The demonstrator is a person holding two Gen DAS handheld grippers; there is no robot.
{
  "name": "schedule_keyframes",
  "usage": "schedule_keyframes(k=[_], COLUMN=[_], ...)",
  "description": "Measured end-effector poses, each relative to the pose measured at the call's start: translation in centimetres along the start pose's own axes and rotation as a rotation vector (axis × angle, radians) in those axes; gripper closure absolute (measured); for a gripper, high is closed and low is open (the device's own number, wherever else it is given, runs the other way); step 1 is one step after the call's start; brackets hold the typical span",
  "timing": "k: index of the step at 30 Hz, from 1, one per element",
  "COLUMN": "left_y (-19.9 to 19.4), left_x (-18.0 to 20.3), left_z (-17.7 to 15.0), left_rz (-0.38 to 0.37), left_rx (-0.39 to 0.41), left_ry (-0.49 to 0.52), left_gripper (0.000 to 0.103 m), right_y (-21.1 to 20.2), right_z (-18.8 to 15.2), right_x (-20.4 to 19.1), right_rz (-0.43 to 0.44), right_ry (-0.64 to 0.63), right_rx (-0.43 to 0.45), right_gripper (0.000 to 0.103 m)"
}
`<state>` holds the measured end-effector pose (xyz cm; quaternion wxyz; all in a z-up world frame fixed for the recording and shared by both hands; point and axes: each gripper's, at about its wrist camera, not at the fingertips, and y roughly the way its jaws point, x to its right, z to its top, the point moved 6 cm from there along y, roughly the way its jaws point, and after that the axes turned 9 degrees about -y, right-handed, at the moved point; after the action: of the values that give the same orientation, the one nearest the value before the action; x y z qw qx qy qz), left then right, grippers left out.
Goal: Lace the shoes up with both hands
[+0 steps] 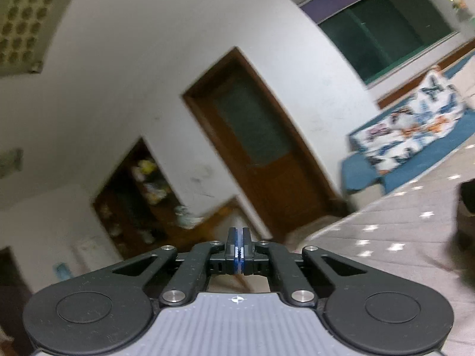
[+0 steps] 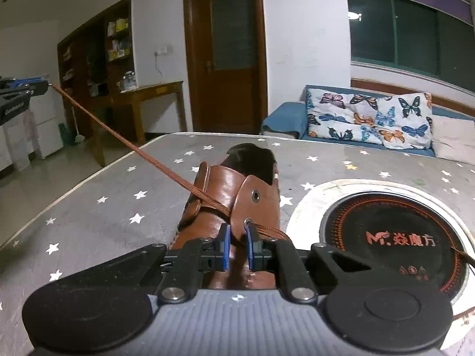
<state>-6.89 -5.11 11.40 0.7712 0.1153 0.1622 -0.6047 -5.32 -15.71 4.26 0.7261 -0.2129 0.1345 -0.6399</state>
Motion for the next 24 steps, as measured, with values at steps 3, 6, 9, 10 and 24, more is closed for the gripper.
schedule_keyframes(k=[3,6,9,10,24], left_y=[0.7,0.4,-0.8,-1.5,-7.9], left_x=[-1.2,-0.5,2.4,3.7,15.3], left_z=[-0.2,-0.6,-1.5,-1.9,-4.9], left_rz=[-0.022,-0.145,-0.448,-0.542,-1.03], left_rx=[-0.049,-0.087,-0.182,-0.207,-0.2], left_ry=[-0.056,-0.051,-0.071,-0.068,0.194], left_gripper=[0.102,0.101,0.098,0.098,0.074], right_y=[-0.5,-0.5,-0.5,-0.5,-0.3], right_z=[0.0,-0.2,-0.1,-0.1,0.0], right_x=[0.3,0.5,0.5,0.5,0.9], right_rz=[-0.028,-0.026,-0.027,-0.026,0.003], right_ry=[0.012,0.028,0.025,0.024,0.029], right_rx=[0.014,0.014,0.015,0.015,0.006], right_gripper=[0.094,0.094,0.094,0.094,0.093])
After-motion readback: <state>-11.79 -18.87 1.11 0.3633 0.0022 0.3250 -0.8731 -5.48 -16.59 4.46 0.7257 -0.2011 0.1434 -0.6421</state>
